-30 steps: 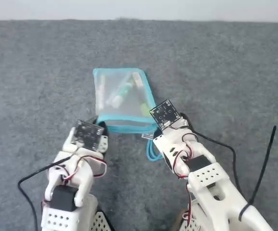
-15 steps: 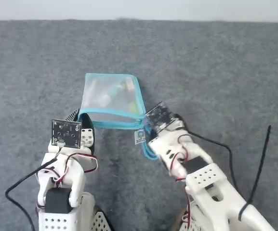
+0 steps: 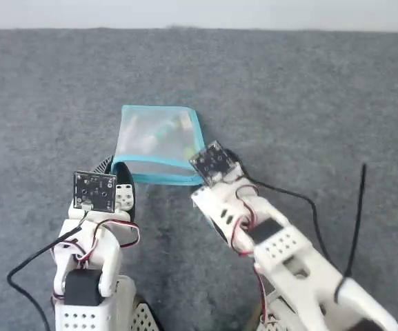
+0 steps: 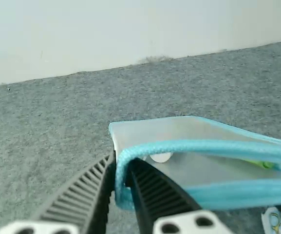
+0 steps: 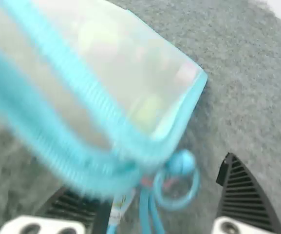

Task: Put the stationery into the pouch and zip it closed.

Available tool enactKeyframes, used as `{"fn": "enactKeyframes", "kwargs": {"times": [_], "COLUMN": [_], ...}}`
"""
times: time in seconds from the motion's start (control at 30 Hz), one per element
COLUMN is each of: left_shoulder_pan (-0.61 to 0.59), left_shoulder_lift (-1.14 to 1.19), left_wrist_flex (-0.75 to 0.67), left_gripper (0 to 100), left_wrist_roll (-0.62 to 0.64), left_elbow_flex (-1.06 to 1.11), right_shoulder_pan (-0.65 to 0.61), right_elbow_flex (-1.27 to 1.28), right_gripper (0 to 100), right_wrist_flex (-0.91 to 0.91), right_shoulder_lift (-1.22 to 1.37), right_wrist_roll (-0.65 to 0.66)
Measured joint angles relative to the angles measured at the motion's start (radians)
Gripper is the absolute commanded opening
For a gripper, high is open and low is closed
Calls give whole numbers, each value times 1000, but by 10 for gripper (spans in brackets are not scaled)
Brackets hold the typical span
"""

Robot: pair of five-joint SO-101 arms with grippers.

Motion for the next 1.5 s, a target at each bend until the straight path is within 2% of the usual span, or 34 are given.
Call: {"fn": "enactKeyframes", "kwargs": {"times": [0.1, 0.33, 0.37, 0.53, 0.63, 0.77, 1.0, 1.07, 1.2, 1.27, 1.37, 1.5], "left_shoulder_pan": [0, -2, -2, -5, -5, -5, -2, -3, -6, -3, -2, -2], "left_shoulder_lift": [0, 0, 0, 0, 0, 0, 0, 0, 0, 0, 0, 0], "left_wrist_flex": [0, 0, 0, -12, -12, -12, -54, -71, -74, -74, -74, -74], "left_gripper": [12, 12, 12, 12, 12, 12, 12, 12, 12, 12, 12, 12], "left_wrist_roll": [0, 0, 0, 0, 0, 0, 0, 0, 0, 0, 0, 0], "left_elbow_flex": [0, 0, 0, 5, 17, 17, 52, 61, 63, 63, 63, 63], "right_shoulder_pan": [2, 55, 68, 110, 120, 123, 98, 32, -135, -178, -192, -192], "right_elbow_flex": [-92, -187, -187, -187, -187, -187, -187, -187, -187, -187, -187, -187], "right_gripper": [280, 6, 5, 19, 7, 7, 11, 46, 229, 299, 320, 287], "right_wrist_flex": [-6, -6, -6, 68, 221, 460, 786, 856, 996, 1034, 1057, 1062], "right_shoulder_lift": [126, 299, 299, 273, 178, -28, -381, -433, -460, -463, -465, -465], "right_wrist_roll": [-5, -6, -6, -6, -6, 84, 141, 176, 241, 255, 281, 279]}}
